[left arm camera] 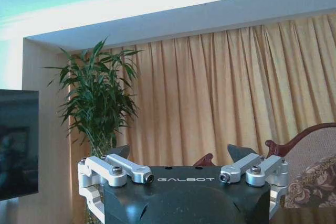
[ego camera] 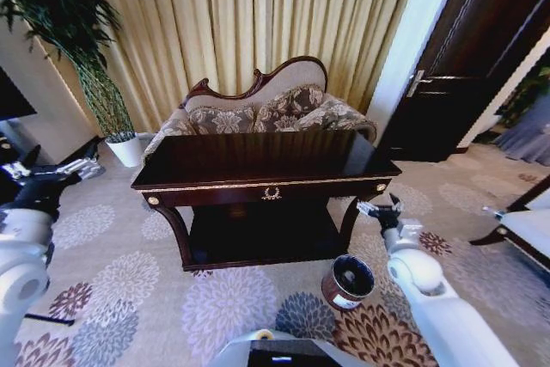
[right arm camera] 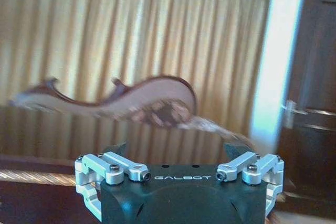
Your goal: Move to the front of the table and place the trash on the table into the trash bin.
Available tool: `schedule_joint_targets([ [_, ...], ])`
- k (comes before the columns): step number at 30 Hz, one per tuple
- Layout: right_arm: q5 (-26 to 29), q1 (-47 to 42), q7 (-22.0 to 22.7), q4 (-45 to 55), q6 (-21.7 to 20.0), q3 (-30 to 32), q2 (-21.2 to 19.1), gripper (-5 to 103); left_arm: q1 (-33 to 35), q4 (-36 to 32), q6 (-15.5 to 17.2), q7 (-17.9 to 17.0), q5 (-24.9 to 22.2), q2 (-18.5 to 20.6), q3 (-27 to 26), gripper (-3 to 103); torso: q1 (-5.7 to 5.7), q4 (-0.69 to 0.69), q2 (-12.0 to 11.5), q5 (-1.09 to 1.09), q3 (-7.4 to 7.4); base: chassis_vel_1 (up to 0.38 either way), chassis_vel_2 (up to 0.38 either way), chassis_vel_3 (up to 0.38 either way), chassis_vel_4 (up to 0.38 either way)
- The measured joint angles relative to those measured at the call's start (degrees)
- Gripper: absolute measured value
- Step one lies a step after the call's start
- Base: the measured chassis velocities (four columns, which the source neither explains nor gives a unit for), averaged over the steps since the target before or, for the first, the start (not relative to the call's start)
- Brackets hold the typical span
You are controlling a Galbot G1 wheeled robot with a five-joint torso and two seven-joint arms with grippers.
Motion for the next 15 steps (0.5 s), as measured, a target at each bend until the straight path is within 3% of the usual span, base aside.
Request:
schedule_joint_targets([
  [2,1.9,-0.9,0.0,5.4,-1.1,0.5,-0.8,100,0.0,-0.4,-0.2,0.0,0.4,-0.4,0.3,100,0.00,-0.01,0.0,0.00,0.00,0.000,0.000,0.000,0.000],
  [13,5.8,-0.3,0.8,11.1,-3.0,1.0,-2.9,100,0.3,-1.9,0.3,0.0,0.4,-1.5,1.0,100,0.01,0.00,0.0,0.01,0.01,0.018,-0.019,-0.024,0.019],
  [15,7.7,0.1,1.6,12.3,-3.9,1.2,-3.8,100,0.5,-2.9,2.0,-0.4,-2.0,-2.3,1.1,100,0.02,0.00,0.0,0.00,0.02,0.121,-0.123,-0.120,0.115],
])
